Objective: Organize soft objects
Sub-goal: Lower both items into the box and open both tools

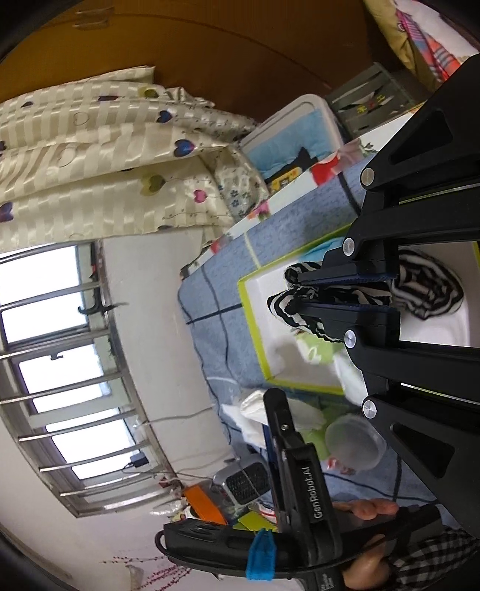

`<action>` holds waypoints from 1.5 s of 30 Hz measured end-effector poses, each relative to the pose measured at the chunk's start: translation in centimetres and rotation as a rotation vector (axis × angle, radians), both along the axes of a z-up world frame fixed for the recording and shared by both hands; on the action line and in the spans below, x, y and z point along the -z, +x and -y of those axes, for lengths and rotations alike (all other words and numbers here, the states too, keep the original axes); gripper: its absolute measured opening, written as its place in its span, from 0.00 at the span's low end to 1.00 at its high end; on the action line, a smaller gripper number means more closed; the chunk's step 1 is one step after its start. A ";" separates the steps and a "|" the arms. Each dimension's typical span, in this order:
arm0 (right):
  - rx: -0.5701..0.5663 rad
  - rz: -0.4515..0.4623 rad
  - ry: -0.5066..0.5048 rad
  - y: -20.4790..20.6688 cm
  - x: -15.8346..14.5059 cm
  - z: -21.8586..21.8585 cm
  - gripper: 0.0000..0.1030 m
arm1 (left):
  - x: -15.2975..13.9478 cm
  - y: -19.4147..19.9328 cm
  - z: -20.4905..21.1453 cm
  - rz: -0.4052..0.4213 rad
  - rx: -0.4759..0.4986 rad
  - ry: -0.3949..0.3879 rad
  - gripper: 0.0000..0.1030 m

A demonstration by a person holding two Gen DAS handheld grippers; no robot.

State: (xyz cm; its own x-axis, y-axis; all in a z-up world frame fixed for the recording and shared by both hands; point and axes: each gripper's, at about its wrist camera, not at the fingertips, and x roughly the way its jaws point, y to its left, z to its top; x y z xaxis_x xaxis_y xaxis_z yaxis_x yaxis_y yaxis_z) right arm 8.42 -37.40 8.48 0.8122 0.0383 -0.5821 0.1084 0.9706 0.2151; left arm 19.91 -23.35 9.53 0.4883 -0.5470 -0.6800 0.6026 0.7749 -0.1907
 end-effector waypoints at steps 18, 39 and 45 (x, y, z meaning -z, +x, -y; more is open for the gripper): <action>-0.036 -0.071 0.016 0.5 3.0 0.0 0.09 | 2.4 1.7 3.1 -0.057 0.008 0.047 0.39; -0.027 -0.072 0.054 0.7 3.8 0.5 0.09 | 2.1 3.8 7.8 -0.019 0.066 0.067 0.39; -0.029 -0.072 0.056 0.7 3.8 0.5 0.10 | 2.7 3.7 8.1 -0.042 0.082 0.069 0.41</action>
State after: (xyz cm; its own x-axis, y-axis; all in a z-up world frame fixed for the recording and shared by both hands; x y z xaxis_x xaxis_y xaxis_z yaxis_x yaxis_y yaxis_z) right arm 9.10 -37.88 4.69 0.7664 0.0953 -0.6353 0.0978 0.9601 0.2621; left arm 23.56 -31.45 6.83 0.4141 -0.5353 -0.7362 0.6572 0.7355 -0.1651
